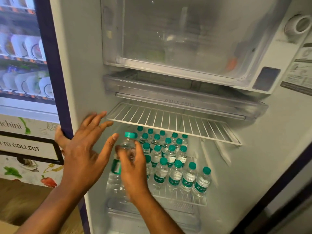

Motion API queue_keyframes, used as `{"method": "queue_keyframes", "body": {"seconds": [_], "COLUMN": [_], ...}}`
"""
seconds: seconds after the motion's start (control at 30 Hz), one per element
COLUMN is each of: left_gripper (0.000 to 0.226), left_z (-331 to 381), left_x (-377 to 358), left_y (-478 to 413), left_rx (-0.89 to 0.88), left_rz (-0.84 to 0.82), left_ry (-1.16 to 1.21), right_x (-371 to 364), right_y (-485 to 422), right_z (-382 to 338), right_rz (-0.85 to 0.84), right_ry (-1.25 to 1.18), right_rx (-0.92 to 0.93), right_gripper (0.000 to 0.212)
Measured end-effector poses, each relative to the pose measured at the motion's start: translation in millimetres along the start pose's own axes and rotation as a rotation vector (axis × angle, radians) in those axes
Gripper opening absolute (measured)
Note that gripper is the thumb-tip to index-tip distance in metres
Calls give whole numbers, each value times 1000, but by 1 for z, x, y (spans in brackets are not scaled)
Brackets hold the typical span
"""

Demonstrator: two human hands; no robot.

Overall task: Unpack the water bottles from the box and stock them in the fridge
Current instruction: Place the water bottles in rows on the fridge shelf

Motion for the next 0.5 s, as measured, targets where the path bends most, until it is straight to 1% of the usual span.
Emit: {"method": "queue_keyframes", "body": {"seconds": [0.07,0.13,0.17,0.23,0.33,0.37,0.43,0.5], "left_gripper": [43,45,45,45,46,47,48,47], "left_z": [-4,-11,-14,-19,-26,-27,-30,-33], "left_x": [-5,-10,-12,-15,-23,-26,-30,-32], "left_y": [4,7,6,4,-2,-3,-4,-4], "left_rx": [-99,-146,-139,-91,-18,-10,-11,-27], "left_rz": [53,113,146,210,257,268,298,328], "left_ry": [-94,-190,-216,-214,-175,-176,-185,-214], "right_x": [19,41,52,76,115,126,146,161], "right_y": [-7,-18,-24,-36,-52,-57,-69,-79], "right_z": [2,2,0,-5,-12,-12,-12,-13], "right_rz": [87,189,236,344,506,552,625,683], "right_ry": [-64,-111,-115,-123,-175,-182,-162,-188], "right_rx": [-125,-214,-232,-210,-202,-197,-182,-161], "right_gripper": [15,24,23,15,20,19,10,8]}}
Point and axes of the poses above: each hand's wrist, its own y-axis away from the middle knuckle, its own x-axis out of the back of the hand, z = x × y, the point moved 1 cm from there along -y, towards the middle knuckle
